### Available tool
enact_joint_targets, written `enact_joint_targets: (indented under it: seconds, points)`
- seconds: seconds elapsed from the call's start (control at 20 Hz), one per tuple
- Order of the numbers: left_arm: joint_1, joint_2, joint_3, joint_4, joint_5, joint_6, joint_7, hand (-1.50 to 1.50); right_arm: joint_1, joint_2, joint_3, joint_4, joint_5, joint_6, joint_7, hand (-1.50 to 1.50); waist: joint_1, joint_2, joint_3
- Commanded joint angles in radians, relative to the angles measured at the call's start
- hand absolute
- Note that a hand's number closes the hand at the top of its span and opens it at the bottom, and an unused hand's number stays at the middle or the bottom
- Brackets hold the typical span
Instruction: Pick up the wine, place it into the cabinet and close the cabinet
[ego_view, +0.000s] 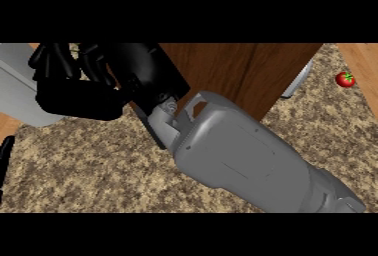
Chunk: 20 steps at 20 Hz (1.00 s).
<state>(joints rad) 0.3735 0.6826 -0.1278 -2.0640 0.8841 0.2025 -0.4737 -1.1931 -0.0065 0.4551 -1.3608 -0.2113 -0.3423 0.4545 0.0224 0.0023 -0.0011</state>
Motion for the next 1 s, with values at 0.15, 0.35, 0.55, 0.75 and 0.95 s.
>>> enact_joint_targets:
  seconds: [0.15,0.35,0.55,0.75,0.95]
  points:
    - [-0.068,-0.038,-0.005,0.055,-0.047,0.006,0.026,-1.5,-0.066,0.006,-0.133,0.266,-0.009,0.103,-0.14,1.5,-0.006,0.004,0.0]
    - [0.014,-0.021,0.045,-0.014,-0.021,-0.026,0.046,-1.5,-0.034,-0.052,-0.162,0.267,-0.013,0.162,-0.172,1.5,0.005,0.0,0.0]
    - [-0.015,-0.028,0.038,0.025,-0.026,-0.051,0.046,-1.5,0.017,-0.079,-0.146,0.317,0.023,0.175,-0.252,1.5,0.001,0.004,0.0]
    - [-0.066,-0.047,0.004,-0.012,-0.048,0.011,0.074,-1.5,0.001,-0.072,-0.136,0.39,0.058,0.17,-0.294,1.5,0.007,0.01,0.0]
    - [-0.087,-0.049,0.024,0.034,-0.034,-0.01,0.077,-1.5,0.006,-0.112,-0.157,0.392,0.055,0.204,-0.323,1.5,0.001,0.014,0.0]
